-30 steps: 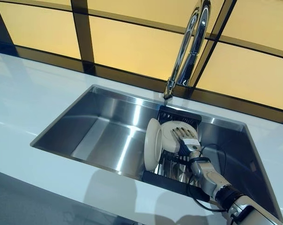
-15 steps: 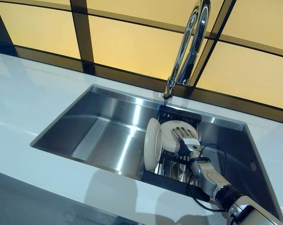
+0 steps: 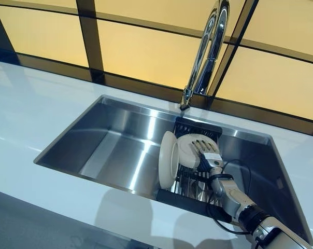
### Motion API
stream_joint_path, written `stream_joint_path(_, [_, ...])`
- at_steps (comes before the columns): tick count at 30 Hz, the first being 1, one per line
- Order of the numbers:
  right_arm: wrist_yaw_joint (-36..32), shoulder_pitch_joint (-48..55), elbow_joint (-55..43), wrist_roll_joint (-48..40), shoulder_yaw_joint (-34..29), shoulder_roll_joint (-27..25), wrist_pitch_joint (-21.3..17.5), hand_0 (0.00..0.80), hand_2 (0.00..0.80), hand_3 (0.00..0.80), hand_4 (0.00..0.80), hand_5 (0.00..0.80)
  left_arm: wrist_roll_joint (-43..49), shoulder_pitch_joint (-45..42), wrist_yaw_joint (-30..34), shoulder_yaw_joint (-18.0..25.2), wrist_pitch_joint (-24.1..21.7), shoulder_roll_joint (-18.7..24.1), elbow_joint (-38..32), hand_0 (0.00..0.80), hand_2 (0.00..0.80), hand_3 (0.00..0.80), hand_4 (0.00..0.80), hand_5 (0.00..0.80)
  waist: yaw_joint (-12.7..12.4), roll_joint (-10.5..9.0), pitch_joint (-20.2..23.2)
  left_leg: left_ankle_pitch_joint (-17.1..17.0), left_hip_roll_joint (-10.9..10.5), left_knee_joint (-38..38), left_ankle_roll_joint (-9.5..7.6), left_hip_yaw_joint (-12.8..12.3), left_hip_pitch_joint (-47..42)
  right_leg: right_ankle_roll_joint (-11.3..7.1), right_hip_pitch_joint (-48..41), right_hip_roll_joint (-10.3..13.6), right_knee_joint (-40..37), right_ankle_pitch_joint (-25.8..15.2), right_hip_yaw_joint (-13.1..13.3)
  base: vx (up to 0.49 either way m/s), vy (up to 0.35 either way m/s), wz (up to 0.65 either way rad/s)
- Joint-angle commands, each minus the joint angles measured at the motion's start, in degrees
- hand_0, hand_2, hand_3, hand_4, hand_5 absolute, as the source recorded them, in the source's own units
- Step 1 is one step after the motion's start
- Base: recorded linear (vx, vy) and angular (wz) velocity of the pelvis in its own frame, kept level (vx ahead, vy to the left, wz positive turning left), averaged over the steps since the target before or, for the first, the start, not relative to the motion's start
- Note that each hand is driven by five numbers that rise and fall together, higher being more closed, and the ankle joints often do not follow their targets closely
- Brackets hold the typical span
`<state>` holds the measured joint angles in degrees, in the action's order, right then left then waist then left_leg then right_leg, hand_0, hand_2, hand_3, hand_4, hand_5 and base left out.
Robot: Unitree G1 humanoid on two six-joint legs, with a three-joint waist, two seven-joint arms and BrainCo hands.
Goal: Take plates into dishwasher
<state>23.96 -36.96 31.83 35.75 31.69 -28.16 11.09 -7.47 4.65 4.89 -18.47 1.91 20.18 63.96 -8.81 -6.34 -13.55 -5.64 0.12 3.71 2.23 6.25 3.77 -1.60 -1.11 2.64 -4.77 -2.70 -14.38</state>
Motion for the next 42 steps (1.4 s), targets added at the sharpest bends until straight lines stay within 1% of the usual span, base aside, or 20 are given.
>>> stream_joint_path(1, [1.7, -2.0, -1.5, -0.3, -4.3, -6.5, 0.9, 0.398, 0.398, 0.398, 0.398, 0.398, 1.5, 0.3, 0.4, -0.9, -0.5, -1.3, 2.2, 0.000, 0.000, 0.000, 0.000, 0.000, 0.1, -0.62, 3.2, 5.4, -2.2, -0.5, -5.21, -2.6, -1.5, -3.25, 2.2, 1.2, 4.0, -0.1, 3.5, 0.000, 0.000, 0.00])
stream_joint_path(3, [1.5, -1.7, -1.7, -0.2, -4.3, -6.6, 0.8, 0.518, 0.518, 0.518, 0.518, 0.518, 1.5, 0.1, 0.3, -0.9, -0.5, -1.4, 2.2, 0.000, 0.000, 0.000, 0.000, 0.000, 0.1, -0.65, 3.2, 5.4, -2.2, -0.5, -5.18, -2.6, -1.5, -3.25, 2.1, 1.2, 4.0, -0.1, 3.5, 0.000, 0.000, 0.00])
stream_joint_path(4, [1.3, -1.6, -1.9, -0.1, -4.4, -6.6, 0.7, 0.653, 0.653, 0.653, 0.653, 0.653, 1.5, 0.1, 0.3, -0.9, -0.5, -1.3, 2.1, 0.000, 0.000, 0.000, 0.000, 0.000, 0.1, -0.69, 3.2, 5.4, -2.2, -0.5, -5.19, -2.7, -1.5, -3.26, 2.1, 1.2, 4.0, -0.1, 3.5, 0.000, 0.000, 0.00])
stream_joint_path(5, [1.3, -1.6, -2.0, -0.2, -4.4, -6.7, 0.5, 0.706, 0.706, 0.706, 0.706, 0.706, 1.5, 0.1, 0.4, -0.8, -0.5, -1.3, 2.2, 0.000, 0.000, 0.000, 0.000, 0.000, 0.1, -0.75, 3.2, 5.4, -2.1, -0.6, -5.19, -2.7, -1.5, -3.27, 2.1, 1.2, 4.0, -0.1, 3.5, 0.001, -0.001, -0.03])
stream_joint_path(8, [1.3, -1.5, -2.2, -0.2, -4.6, -6.6, 0.3, 0.778, 0.778, 0.778, 0.778, 0.778, 1.5, 0.2, 0.3, -0.8, -0.5, -1.4, 2.3, 0.000, 0.000, 0.000, 0.000, 0.000, 0.1, -0.88, 3.3, 5.5, -2.1, -0.7, -5.21, -2.8, -1.5, -3.26, 2.0, 1.2, 4.0, -0.1, 3.5, 0.003, -0.004, -0.04])
stream_joint_path(10, [1.4, -1.6, -2.4, -0.4, -4.6, -6.5, 0.4, 0.800, 0.800, 0.800, 0.800, 0.800, 1.5, 0.4, 0.3, -0.8, -0.4, -1.4, 2.3, 0.000, 0.000, 0.000, 0.000, 0.000, 0.2, -0.92, 3.2, 5.5, -2.1, -0.6, -5.24, -2.8, -1.6, -3.25, 2.0, 1.1, 3.9, -0.1, 3.5, 0.004, -0.005, -0.04])
stream_joint_path(23, [1.4, -0.6, -3.2, -0.6, -5.5, -6.2, 0.1, 0.800, 0.800, 0.800, 0.800, 0.800, 1.8, -0.2, 0.0, -0.6, -0.5, -1.8, 2.5, 0.000, 0.000, 0.000, 0.000, 0.000, 0.3, -1.02, 3.3, 5.6, -2.2, -0.6, -5.23, -2.9, -1.9, -3.25, 1.7, 1.0, 3.6, -0.3, 3.6, 0.000, 0.000, 0.00])
stream_joint_path(25, [1.1, -0.6, -3.3, -0.3, -5.5, -6.2, 0.0, 0.744, 0.744, 0.744, 0.744, 0.744, 1.6, -0.1, 0.1, -0.6, -0.3, -1.7, 2.3, 0.000, 0.000, 0.000, 0.000, 0.000, 0.3, -0.99, 3.2, 5.6, -2.2, -0.7, -5.24, -2.9, -1.8, -3.25, 1.8, 1.0, 3.7, -0.2, 3.6, 0.000, 0.000, 0.00])
stream_joint_path(27, [1.0, -0.6, -3.3, 0.0, -5.4, -6.2, 0.0, 0.740, 0.740, 0.740, 0.740, 0.740, 1.4, 0.0, 0.1, -0.7, -0.3, -1.8, 2.3, 0.000, 0.000, 0.000, 0.000, 0.000, 0.3, -0.94, 3.1, 5.6, -2.1, -0.7, -5.24, -2.9, -1.7, -3.22, 1.9, 1.1, 3.9, -0.2, 3.6, 0.000, 0.000, 0.00])
stream_joint_path(28, [1.1, -0.6, -3.3, 0.0, -5.4, -6.2, 0.0, 0.740, 0.740, 0.740, 0.740, 0.740, 1.4, 0.0, 0.1, -0.7, -0.3, -1.8, 2.2, 0.000, 0.000, 0.000, 0.000, 0.000, 0.3, -0.93, 3.0, 5.6, -2.1, -0.8, -5.25, -3.0, -1.7, -3.21, 1.9, 1.1, 3.9, -0.1, 3.6, 0.000, 0.000, 0.00])
stream_joint_path(30, [1.7, -0.8, -3.1, -0.5, -5.3, -6.4, 0.0, 0.787, 0.787, 0.787, 0.787, 0.787, 1.3, 0.1, 0.1, -0.8, -0.5, -1.5, 2.4, 0.000, 0.000, 0.000, 0.000, 0.000, 0.3, -0.99, 2.8, 5.6, -2.1, -0.7, -5.27, -2.9, -1.6, -3.21, 2.0, 1.0, 3.9, -0.2, 3.6, 0.000, 0.000, 0.00])
stream_joint_path(31, [2.1, -0.9, -3.1, -0.6, -5.3, -6.4, 0.0, 0.778, 0.778, 0.778, 0.778, 0.778, 1.4, 0.1, 0.1, -0.8, -0.5, -1.6, 2.4, 0.000, 0.000, 0.000, 0.000, 0.000, 0.2, -1.00, 2.7, 5.6, -2.1, -0.7, -5.28, -2.8, -1.6, -3.21, 2.0, 1.0, 3.9, -0.2, 3.6, 0.000, 0.000, 0.00])
stream_joint_path(33, [2.5, -1.2, -2.9, -1.0, -5.2, -6.4, -0.1, 0.740, 0.740, 0.740, 0.740, 0.740, 1.4, 0.2, 0.0, -0.7, -0.6, -1.6, 2.5, 0.000, 0.000, 0.000, 0.000, 0.000, 0.2, -1.05, 2.7, 5.5, -2.1, -0.6, -5.29, -2.8, -1.7, -3.22, 1.9, 1.0, 3.8, -0.3, 3.6, 0.000, 0.000, 0.00])
stream_joint_path(35, [3.0, -1.5, -2.8, -1.6, -5.5, -6.4, 0.2, 0.605, 0.605, 0.605, 0.605, 0.605, 1.4, 0.1, 0.0, -0.9, -0.5, -1.6, 2.5, 0.000, 0.000, 0.000, 0.000, 0.000, 0.2, -1.04, 2.7, 5.5, -2.2, -0.6, -5.29, -2.8, -1.7, -3.25, 1.9, 1.0, 3.6, -0.4, 3.6, 0.000, 0.000, 0.00])
stream_joint_path(36, [3.3, -1.7, -2.6, -1.7, -5.5, -6.4, 0.3, 0.445, 0.445, 0.445, 0.445, 0.445, 1.4, 0.1, 0.0, -1.0, -0.5, -1.6, 2.5, 0.000, 0.000, 0.000, 0.000, 0.000, 0.2, -1.05, 2.7, 5.5, -2.2, -0.6, -5.27, -2.8, -1.7, -3.27, 1.9, 1.0, 3.5, -0.4, 3.6, 0.000, 0.000, 0.00])
stream_joint_path(37, [3.4, -1.8, -2.5, -1.8, -5.5, -6.3, 0.3, 0.405, 0.405, 0.405, 0.405, 0.405, 1.4, 0.1, 0.0, -1.0, -0.5, -1.6, 2.5, 0.000, 0.000, 0.000, 0.000, 0.000, 0.2, -1.05, 2.7, 5.6, -2.2, -0.6, -5.26, -2.8, -1.7, -3.27, 1.9, 1.0, 3.5, -0.5, 3.6, 0.000, 0.000, 0.00])
stream_joint_path(38, [3.5, -2.1, -2.3, -2.0, -5.5, -6.4, 0.4, 0.188, 0.188, 0.188, 0.188, 0.188, 1.4, 0.1, 0.0, -1.1, -0.5, -1.5, 2.4, 0.000, 0.000, 0.000, 0.000, 0.000, 0.1, -1.03, 2.6, 5.6, -2.2, -0.6, -5.28, -2.8, -1.6, -3.28, 1.9, 1.0, 3.4, -0.5, 3.6, 0.000, 0.000, 0.00])
stream_joint_path(39, [3.7, -2.4, -2.2, -2.5, -5.5, -6.4, 0.4, 0.050, 0.050, 0.050, 0.050, 0.050, 1.4, 0.1, 0.0, -1.1, -0.5, -1.6, 2.4, 0.000, 0.000, 0.000, 0.000, 0.000, 0.1, -1.01, 2.6, 5.6, -2.3, -0.6, -5.30, -2.8, -1.6, -3.29, 2.0, 1.0, 3.3, -0.6, 3.6, 0.000, 0.000, 0.00])
stream_joint_path(40, [3.8, -2.7, -2.1, -2.6, -5.5, -6.4, 0.6, 0.000, 0.000, 0.000, 0.000, 0.000, 1.3, 0.1, 0.0, -1.2, -0.4, -1.5, 2.3, 0.000, 0.000, 0.000, 0.000, 0.000, 0.0, -0.97, 2.5, 5.6, -2.3, -0.7, -5.33, -2.8, -1.6, -3.30, 2.0, 1.0, 3.3, -0.7, 3.6, 0.000, 0.000, 0.00])
stream_joint_path(42, [4.0, -3.4, -2.0, -3.1, -5.5, -6.4, 0.6, 0.000, 0.000, 0.000, 0.000, 0.000, 1.1, 0.2, 0.0, -1.3, -0.5, -1.5, 2.3, 0.000, 0.000, 0.000, 0.000, 0.000, 0.0, -0.94, 2.4, 5.6, -2.4, -0.7, -5.37, -2.9, -1.5, -3.30, 2.2, 0.9, 3.2, -0.8, 3.8, 0.000, 0.000, 0.00])
